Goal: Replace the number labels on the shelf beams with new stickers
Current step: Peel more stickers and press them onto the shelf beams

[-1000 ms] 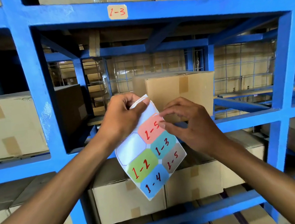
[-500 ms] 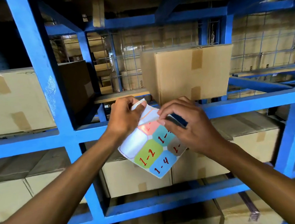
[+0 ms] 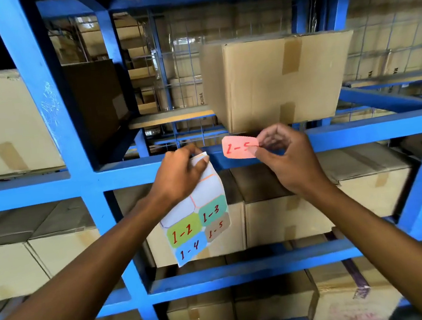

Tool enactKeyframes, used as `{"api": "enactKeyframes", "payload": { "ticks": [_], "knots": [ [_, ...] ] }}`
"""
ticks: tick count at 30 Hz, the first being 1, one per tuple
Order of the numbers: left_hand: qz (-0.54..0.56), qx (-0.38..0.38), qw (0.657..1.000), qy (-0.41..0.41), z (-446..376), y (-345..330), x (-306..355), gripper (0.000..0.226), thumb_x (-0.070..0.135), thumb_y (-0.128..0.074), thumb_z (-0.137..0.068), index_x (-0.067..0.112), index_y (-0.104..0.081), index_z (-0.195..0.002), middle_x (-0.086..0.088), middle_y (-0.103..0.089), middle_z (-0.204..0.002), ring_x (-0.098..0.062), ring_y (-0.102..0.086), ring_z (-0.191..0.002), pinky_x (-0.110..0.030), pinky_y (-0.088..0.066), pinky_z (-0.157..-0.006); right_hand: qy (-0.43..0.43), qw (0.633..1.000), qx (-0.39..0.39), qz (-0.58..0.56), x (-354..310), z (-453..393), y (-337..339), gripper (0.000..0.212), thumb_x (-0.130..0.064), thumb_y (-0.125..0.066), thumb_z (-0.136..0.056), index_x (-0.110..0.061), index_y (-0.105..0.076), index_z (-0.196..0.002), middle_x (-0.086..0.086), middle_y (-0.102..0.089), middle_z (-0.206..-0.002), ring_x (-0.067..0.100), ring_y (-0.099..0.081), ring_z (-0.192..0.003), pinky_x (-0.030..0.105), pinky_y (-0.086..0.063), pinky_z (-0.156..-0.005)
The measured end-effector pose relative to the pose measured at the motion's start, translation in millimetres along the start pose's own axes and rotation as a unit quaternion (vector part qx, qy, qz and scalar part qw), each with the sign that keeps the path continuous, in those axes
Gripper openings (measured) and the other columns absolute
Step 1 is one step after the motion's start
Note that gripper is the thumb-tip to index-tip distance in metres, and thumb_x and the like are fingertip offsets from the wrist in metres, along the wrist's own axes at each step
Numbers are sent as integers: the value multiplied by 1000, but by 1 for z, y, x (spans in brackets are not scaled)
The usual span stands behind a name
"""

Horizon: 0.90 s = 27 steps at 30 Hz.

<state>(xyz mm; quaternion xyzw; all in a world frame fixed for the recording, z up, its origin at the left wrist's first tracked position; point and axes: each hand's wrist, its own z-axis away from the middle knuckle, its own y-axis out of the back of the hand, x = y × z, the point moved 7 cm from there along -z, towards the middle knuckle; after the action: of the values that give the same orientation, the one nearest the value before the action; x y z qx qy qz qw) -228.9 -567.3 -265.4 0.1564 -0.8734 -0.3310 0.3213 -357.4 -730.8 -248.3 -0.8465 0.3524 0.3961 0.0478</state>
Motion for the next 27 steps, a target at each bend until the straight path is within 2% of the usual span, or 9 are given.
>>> {"api": "enactKeyframes", "payload": {
  "ticks": [4, 9, 14, 17, 21, 27],
  "knots": [
    [-57, -30, 998, -20, -5, -22, -11, 26, 44, -45, -92, 23, -57, -102, -12, -66, -86, -33, -58, -90, -35, -40, -67, -46, 997, -22, 51, 52, -10, -3, 12, -1, -71, -78, -9, -61, -80, 2, -63, -77, 13, -56, -71, 21, -44, -67],
    [-103, -82, 991, -31, -12, -47, -24, 39, 45, -33, -96, 24, -44, -127, -13, -67, -98, -33, -59, -98, -34, -40, -72, -55, 990, -66, 109, 92, -22, -18, 13, -7, -70, -81, -17, -62, -79, -5, -66, -81, 6, -61, -75, 17, -48, -64],
    [-131, -111, 985, 9, -19, -59, -34, 56, 52, -24, -95, 29, -19, -146, -19, -59, -113, -35, -53, -109, -38, -41, -83, -46, 986, -102, 127, 109, -31, -38, 14, -13, -70, -81, -24, -62, -79, -19, -61, -79, -3, -59, -77, 6, -44, -62],
    [-163, -110, 980, 1, -25, -62, -36, 59, 51, -18, -96, 28, -5, -149, -22, -60, -109, -37, -55, -104, -37, -38, -76, -35, 985, -116, 121, 112, -35, -48, 15, -12, -70, -81, -25, -62, -79, -16, -62, -79, -1, -59, -77, 7, -45, -63],
    [-216, -117, 969, -4, -33, -65, -42, 59, 49, -15, -97, 26, 3, -148, -19, -63, -104, -35, -59, -95, -35, -35, -70, -36, 986, -112, 115, 117, -38, -55, 16, -13, -69, -82, -26, -61, -81, -15, -62, -84, -3, -57, -81, 6, -44, -61],
    [-264, -128, 956, 12, -42, -71, -55, 72, 52, -32, -94, 23, 7, -148, -17, -61, -111, -34, -58, -100, -35, -35, -70, -27, 989, -105, 98, 122, -43, -57, 13, -12, -69, -82, -23, -63, -82, -19, -61, -80, -9, -57, -77, 4, -42, -64]
  ]
}}
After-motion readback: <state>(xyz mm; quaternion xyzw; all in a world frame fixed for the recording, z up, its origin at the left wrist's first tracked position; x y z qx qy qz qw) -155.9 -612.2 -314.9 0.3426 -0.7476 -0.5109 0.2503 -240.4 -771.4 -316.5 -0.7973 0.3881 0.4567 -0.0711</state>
